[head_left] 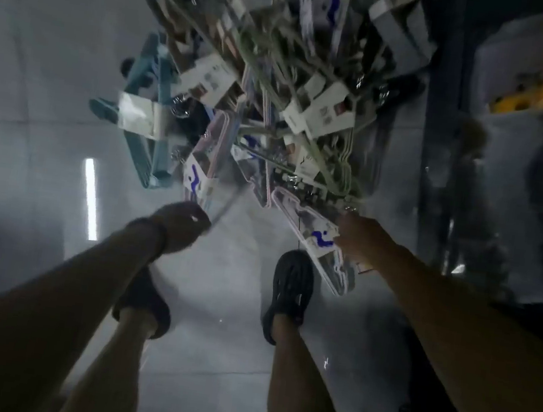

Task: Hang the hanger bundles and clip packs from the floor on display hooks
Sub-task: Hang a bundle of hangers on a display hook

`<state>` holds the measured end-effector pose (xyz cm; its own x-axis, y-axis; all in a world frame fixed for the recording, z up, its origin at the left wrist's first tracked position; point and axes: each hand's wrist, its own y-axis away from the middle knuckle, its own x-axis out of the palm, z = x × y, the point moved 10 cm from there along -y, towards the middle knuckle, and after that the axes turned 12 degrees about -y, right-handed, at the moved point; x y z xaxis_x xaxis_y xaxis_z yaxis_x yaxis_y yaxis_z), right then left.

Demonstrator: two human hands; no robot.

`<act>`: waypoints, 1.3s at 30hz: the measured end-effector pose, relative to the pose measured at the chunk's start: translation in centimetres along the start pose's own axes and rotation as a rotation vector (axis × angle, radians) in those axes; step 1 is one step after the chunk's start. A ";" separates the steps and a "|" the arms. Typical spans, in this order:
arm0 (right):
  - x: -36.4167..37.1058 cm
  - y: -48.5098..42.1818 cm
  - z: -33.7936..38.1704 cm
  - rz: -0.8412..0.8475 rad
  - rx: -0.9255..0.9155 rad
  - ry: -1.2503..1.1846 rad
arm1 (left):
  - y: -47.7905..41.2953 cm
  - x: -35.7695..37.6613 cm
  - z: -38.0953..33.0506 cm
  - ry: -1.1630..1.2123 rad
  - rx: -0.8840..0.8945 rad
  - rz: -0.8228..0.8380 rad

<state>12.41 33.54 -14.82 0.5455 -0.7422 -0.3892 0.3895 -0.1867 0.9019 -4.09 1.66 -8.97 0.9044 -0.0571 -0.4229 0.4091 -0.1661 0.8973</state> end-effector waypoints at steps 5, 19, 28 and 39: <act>6.3 -8.5 -3.1 -0.069 0.142 -0.176 | -12.2 0.5 2.2 -0.074 0.023 -0.183; 11.6 -12.4 -3.4 -0.412 0.193 -0.121 | -15.8 9.1 8.2 0.381 -0.161 -0.387; 9.5 -3.3 4.4 -0.442 0.002 -0.008 | -8.9 17.3 5.7 0.655 -0.086 -0.040; 14.1 2.5 26.9 -0.112 -0.263 -0.109 | -2.1 17.8 8.6 1.386 -0.127 0.005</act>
<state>1.07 5.28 -13.04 0.4112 -0.7935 -0.4486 0.6296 -0.1087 0.7693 10.09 -7.47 -19.50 0.2573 0.9662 -0.0174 0.3462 -0.0754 0.9351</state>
